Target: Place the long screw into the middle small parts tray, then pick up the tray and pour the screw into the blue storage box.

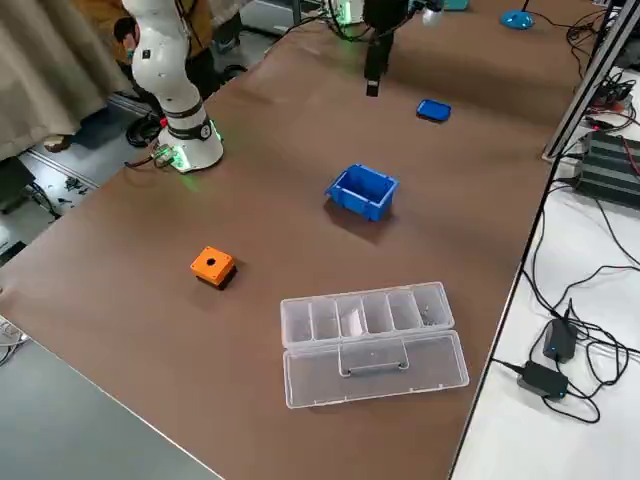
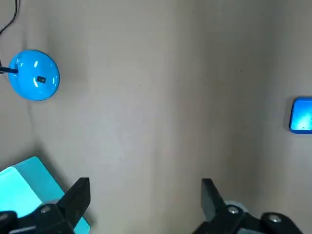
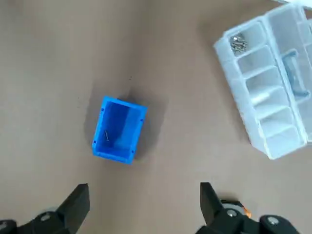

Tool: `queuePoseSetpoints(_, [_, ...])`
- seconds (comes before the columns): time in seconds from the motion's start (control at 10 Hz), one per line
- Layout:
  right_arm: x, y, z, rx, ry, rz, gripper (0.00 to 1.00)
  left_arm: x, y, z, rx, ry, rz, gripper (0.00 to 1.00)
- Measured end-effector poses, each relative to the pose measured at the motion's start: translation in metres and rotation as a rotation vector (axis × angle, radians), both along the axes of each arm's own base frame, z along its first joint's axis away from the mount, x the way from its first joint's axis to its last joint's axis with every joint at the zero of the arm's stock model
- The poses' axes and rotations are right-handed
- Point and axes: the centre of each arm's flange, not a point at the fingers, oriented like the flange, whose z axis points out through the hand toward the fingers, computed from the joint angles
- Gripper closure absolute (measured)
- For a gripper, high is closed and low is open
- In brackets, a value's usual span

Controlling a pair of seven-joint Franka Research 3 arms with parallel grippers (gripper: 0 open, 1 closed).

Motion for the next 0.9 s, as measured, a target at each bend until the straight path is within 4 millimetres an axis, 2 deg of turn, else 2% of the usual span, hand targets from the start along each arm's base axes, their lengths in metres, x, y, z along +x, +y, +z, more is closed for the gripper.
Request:
queuePoseSetpoints(0.3, [-0.022,-0.012,0.029,0.030,-0.012,-0.072,0.00,0.000,-0.001,0.004,-0.001,-0.008,-0.001,0.00])
queuePoseSetpoints(0.6, [-0.028,-0.038,0.038,0.030,0.003,-0.121,0.00,0.000,-0.001,0.004,-0.001,-0.008,-0.003,0.00])
queuePoseSetpoints(0.9, [-0.030,-0.042,0.043,0.030,0.007,-0.132,0.00,0.000,-0.001,0.004,0.000,-0.010,-0.052,0.00])
